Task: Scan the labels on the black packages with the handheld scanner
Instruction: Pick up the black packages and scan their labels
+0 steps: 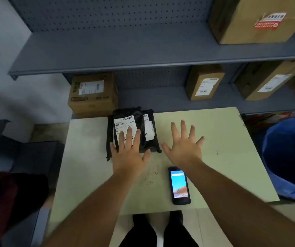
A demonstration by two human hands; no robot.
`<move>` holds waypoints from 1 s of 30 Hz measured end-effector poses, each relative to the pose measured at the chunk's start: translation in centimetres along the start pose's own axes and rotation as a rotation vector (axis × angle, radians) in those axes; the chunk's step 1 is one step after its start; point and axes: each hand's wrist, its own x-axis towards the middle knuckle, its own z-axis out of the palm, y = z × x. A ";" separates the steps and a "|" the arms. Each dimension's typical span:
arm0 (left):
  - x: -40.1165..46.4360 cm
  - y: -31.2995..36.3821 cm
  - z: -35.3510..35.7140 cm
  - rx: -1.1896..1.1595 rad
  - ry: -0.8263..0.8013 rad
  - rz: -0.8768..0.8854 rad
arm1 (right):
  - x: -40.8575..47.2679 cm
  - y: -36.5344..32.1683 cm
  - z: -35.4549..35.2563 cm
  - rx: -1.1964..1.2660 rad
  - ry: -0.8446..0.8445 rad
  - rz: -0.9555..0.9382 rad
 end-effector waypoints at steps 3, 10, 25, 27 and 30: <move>-0.4 -0.4 1.4 0.021 -0.046 -0.018 | -0.4 0.8 1.5 -0.020 -0.044 0.019; -1.2 -1.6 5.3 -0.017 -0.082 -0.010 | -1.8 1.8 5.7 0.022 -0.130 0.041; -4.1 -1.5 10.3 0.010 -0.246 0.028 | -4.3 2.1 12.9 0.208 -0.309 0.247; -4.4 -1.7 11.0 0.020 -0.262 0.032 | -4.7 2.4 14.0 0.222 -0.312 0.286; -4.6 -2.1 12.0 0.040 -0.311 0.025 | -5.0 2.5 15.4 0.238 -0.309 0.334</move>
